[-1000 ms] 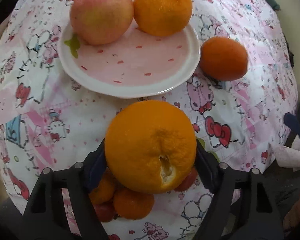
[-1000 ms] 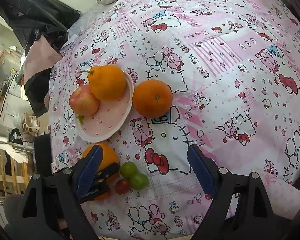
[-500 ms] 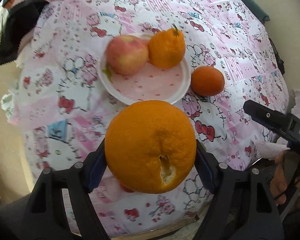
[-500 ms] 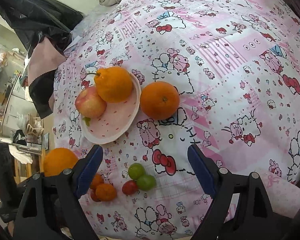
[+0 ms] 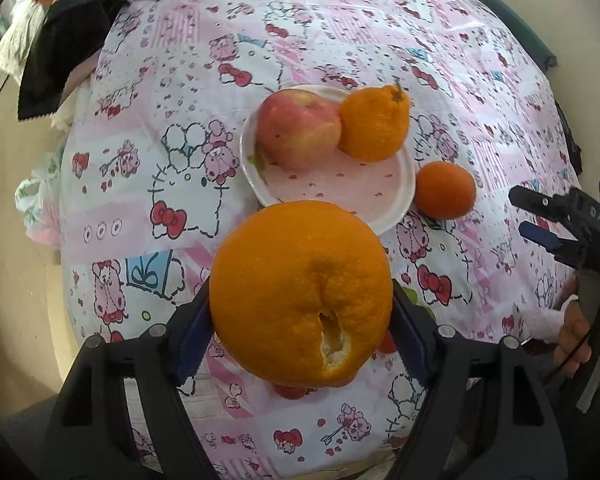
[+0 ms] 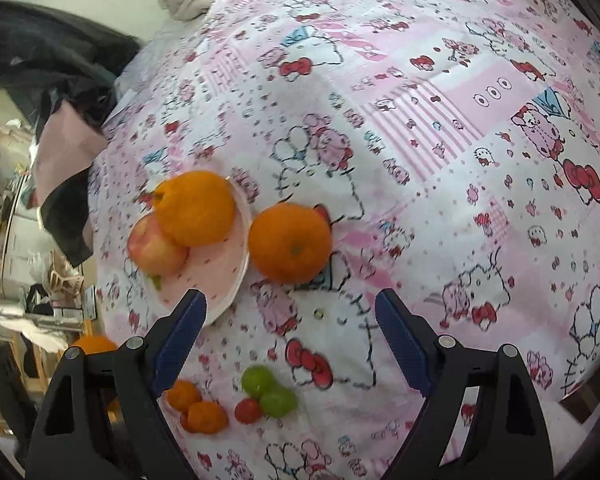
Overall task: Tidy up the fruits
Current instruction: 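Hold the large orange with the left gripper while the right grasps another orange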
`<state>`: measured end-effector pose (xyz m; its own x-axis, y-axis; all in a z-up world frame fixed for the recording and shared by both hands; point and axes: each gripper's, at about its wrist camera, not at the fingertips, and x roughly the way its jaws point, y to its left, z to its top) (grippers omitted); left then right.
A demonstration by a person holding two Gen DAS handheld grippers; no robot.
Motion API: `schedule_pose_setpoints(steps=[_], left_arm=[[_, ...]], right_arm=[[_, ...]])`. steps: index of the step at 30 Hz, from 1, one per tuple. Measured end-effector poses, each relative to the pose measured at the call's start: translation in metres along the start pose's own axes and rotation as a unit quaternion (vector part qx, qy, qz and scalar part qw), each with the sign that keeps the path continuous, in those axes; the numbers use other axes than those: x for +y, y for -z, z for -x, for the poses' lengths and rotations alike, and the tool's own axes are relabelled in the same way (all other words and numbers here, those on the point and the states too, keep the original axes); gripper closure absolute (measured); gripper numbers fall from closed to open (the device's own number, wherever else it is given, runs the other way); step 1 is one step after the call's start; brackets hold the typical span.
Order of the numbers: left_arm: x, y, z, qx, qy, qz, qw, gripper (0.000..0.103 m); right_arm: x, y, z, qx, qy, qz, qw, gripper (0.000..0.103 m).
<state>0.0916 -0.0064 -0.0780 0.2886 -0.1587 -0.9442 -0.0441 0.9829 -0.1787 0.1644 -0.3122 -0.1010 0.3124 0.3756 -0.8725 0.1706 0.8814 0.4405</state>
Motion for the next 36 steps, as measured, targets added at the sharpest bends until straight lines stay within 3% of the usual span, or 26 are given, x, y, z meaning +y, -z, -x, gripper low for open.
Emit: schedule_pose_setpoints(steps=[9, 17, 22, 24, 28, 36], left_arm=[[0.017, -0.006, -0.007, 0.004, -0.005, 0.036, 0.9993, 0.027], [0.020, -0.011, -0.007, 0.004, 0.004, 0.049, 0.9988, 0.027], [0.017, -0.012, -0.007, 0.005, 0.014, 0.044, 0.9989, 0.027], [0.016, -0.013, -0.006, 0.004, 0.015, 0.042, 0.9990, 0.027], [0.017, -0.012, -0.005, 0.001, 0.017, 0.044, 0.9989, 0.027], [0.025, -0.011, -0.012, 0.006, -0.001, 0.052, 0.9986, 0.027]], right_arm=[[-0.005, -0.035, -0.030, 0.013, -0.010, -0.034, 0.999, 0.014], [0.020, -0.027, -0.077, 0.076, 0.034, 0.016, 0.996, 0.014], [0.019, -0.022, -0.097, 0.099, 0.033, 0.011, 0.994, 0.014], [0.014, -0.023, -0.101, 0.098, 0.036, 0.005, 0.994, 0.016], [0.013, -0.025, -0.108, 0.102, 0.024, 0.002, 0.994, 0.028], [0.018, -0.022, -0.092, 0.078, 0.035, 0.033, 0.996, 0.031]])
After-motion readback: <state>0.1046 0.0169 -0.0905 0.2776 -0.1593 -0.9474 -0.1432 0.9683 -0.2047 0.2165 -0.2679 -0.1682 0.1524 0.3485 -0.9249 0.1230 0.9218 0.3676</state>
